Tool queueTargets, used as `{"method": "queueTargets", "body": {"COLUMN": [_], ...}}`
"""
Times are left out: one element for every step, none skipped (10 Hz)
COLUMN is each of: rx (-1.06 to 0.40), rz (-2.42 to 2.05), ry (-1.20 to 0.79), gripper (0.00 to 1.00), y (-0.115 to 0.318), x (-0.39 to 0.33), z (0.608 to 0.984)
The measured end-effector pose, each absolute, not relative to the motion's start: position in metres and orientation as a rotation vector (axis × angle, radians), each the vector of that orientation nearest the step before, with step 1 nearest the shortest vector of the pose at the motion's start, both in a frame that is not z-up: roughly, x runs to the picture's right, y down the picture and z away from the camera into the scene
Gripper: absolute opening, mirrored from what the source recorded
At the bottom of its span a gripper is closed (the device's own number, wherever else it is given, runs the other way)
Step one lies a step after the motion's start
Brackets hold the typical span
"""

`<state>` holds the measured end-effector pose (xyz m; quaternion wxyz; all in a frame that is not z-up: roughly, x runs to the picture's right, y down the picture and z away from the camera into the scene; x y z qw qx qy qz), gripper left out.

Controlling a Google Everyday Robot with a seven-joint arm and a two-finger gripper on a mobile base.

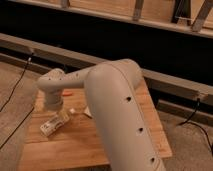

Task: Stand the bottle upright

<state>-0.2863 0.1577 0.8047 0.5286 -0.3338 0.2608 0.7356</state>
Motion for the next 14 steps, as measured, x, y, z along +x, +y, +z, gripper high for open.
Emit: {"method": "queueTargets", "body": {"rx": [-0.807, -0.846, -0.89, -0.94, -0.945, -0.949, -0.945, -0.939, -0.93, -0.918, -0.904, -0.887, -0.86, -0.843], "rz": [1.763, 1.77, 1.772, 1.757, 1.743, 1.724, 1.71, 1.708, 1.702, 1.693, 1.689, 1.683, 1.67, 1.661], "ry": [0.627, 0.632, 0.63, 0.605, 0.592, 0.573, 0.556, 0.549, 0.539, 0.526, 0.519, 0.511, 0.508, 0.506], "gripper": [0.78, 0.78, 0.78, 0.78, 0.78, 0.78, 0.78, 0.78, 0.78, 0.78, 0.78, 0.78, 0.78, 0.78], "y": [0.161, 0.169, 0.176, 0.183, 0.185, 0.189, 0.191, 0.191, 0.19, 0.187, 0.184, 0.179, 0.173, 0.169], "x": [-0.288, -0.294, -0.299, -0.3, -0.296, -0.29, -0.281, -0.277, -0.275, -0.275, -0.276, -0.277, -0.276, -0.276], "z": [0.808, 0.813, 0.818, 0.828, 0.832, 0.837, 0.842, 0.843, 0.842, 0.84, 0.838, 0.835, 0.83, 0.828]}}
